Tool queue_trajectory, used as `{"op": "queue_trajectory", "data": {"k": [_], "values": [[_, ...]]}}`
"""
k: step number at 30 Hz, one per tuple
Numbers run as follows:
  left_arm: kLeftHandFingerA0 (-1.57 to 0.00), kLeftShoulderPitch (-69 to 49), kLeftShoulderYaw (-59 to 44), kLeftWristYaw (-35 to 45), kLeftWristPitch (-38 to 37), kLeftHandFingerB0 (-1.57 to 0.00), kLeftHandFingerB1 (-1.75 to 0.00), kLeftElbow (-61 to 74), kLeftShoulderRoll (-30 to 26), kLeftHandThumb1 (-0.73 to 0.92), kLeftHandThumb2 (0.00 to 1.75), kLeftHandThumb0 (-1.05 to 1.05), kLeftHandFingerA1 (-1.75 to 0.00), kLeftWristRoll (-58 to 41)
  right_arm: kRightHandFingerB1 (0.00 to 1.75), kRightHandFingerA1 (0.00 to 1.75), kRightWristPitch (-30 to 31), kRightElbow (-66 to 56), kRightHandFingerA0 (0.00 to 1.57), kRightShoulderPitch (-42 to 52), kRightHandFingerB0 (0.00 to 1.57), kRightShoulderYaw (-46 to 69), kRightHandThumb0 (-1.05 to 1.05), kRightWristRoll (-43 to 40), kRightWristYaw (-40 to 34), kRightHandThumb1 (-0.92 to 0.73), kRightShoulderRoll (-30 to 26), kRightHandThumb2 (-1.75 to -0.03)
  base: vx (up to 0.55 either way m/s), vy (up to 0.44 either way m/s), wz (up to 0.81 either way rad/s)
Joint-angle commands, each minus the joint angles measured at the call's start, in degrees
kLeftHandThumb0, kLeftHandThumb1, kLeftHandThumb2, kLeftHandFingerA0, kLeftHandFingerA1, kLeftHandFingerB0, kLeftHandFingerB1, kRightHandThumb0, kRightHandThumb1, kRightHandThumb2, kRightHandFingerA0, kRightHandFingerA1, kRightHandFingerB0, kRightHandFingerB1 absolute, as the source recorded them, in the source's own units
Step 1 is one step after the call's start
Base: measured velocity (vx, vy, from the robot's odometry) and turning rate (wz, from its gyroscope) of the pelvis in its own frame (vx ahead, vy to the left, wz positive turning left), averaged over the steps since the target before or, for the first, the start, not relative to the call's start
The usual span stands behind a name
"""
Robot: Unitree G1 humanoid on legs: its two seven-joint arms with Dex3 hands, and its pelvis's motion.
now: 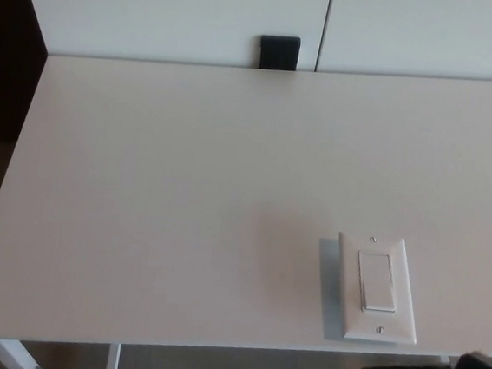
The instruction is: The robot walk towards a table in front and then clicks the light switch button using the right hand's index finger
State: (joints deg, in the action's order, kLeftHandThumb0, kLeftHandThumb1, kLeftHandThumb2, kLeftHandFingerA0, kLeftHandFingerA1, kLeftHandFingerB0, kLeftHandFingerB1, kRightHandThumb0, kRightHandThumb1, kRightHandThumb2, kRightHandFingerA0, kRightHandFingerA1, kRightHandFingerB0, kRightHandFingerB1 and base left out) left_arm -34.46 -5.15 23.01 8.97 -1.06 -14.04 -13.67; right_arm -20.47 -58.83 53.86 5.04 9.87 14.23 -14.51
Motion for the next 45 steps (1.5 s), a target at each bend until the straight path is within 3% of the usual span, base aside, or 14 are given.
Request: {"op": "queue_trajectory", "data": {"k": [1,3,4,5,14,15,22,29,45], "values": [[-0.51,0.2,-0.7,0.2,-0.5,-0.48,-0.40,-0.2,-1.2,0.60,0.57,-0.10,-0.46,0.9,0.66,0.67,-1.9,2.5,0.43,-7.7,0.42,-0.2,-0.46,13.3,-3.0,-0.36,3.3,-0.85,0.00,0.000,0.00],[-0.52,0.1,-0.7,0.0,0.1,-0.48,-0.40,0.2,-1.0,0.60,0.57,-0.11,-0.46,0.8,0.65,0.66,-2.3,3.6,0.39,-9.2,0.41,-0.3,-0.46,15.6,-3.5,-0.36,3.7,-0.85,0.00,0.000,0.00],[-0.52,0.0,-0.7,0.1,0.2,-0.48,-0.40,0.4,-1.1,0.60,0.57,-0.10,-0.46,0.6,0.55,0.59,-2.1,5.2,0.35,-10.6,0.39,-0.2,-0.46,18.4,-4.0,-0.55,3.9,-0.57,0.00,0.000,0.00],[-0.53,-0.1,-0.7,0.2,0.3,-0.49,-0.40,0.6,-1.1,0.60,0.57,-0.10,-0.46,0.6,0.54,0.57,-2.2,6.6,0.33,-11.6,0.39,-0.2,-0.45,20.3,-4.6,-0.54,4.1,-0.56,0.00,0.000,0.00],[-0.55,0.2,-0.3,-0.3,0.3,-0.50,-0.40,1.0,-1.6,0.60,0.57,-0.10,-0.46,1.8,0.44,0.49,1.3,13.2,0.23,-17.3,0.35,-0.5,-0.47,35.2,-6.6,-0.57,4.7,-0.56,0.00,0.000,0.00],[-0.54,0.2,-0.2,-0.4,0.4,-0.50,-0.40,1.1,-1.7,0.59,0.57,-0.11,-0.45,1.9,0.49,0.54,2.2,13.5,0.18,-17.9,0.29,-0.5,-0.51,36.8,-6.1,-0.47,4.6,-0.73,0.00,0.000,0.00],[-0.56,0.3,0.0,-0.1,-0.9,-0.51,-0.40,0.5,-2.0,0.58,0.57,-0.12,-0.46,2.4,0.47,0.51,5.8,12.7,0.06,-19.5,0.25,-0.8,-0.55,43.2,-2.8,-0.47,4.8,-0.73,0.00,0.000,0.00],[-0.55,0.2,0.2,0.4,-1.5,-0.50,-0.40,0.5,-2.3,0.58,0.57,-0.12,-0.46,2.6,0.48,0.51,7.3,12.3,0.04,-20.4,0.30,-1.9,-0.58,49.8,-3.1,-0.47,6.1,-0.73,0.00,0.000,0.00],[-0.55,0.8,0.3,0.3,-2.0,-0.50,-0.40,0.6,-2.7,0.59,0.57,-0.14,-0.46,3.0,0.47,0.49,13.6,19.6,0.04,-26.8,0.23,-6.3,-0.59,59.3,-0.8,-0.45,6.4,-0.73,0.00,0.000,0.00]]}}
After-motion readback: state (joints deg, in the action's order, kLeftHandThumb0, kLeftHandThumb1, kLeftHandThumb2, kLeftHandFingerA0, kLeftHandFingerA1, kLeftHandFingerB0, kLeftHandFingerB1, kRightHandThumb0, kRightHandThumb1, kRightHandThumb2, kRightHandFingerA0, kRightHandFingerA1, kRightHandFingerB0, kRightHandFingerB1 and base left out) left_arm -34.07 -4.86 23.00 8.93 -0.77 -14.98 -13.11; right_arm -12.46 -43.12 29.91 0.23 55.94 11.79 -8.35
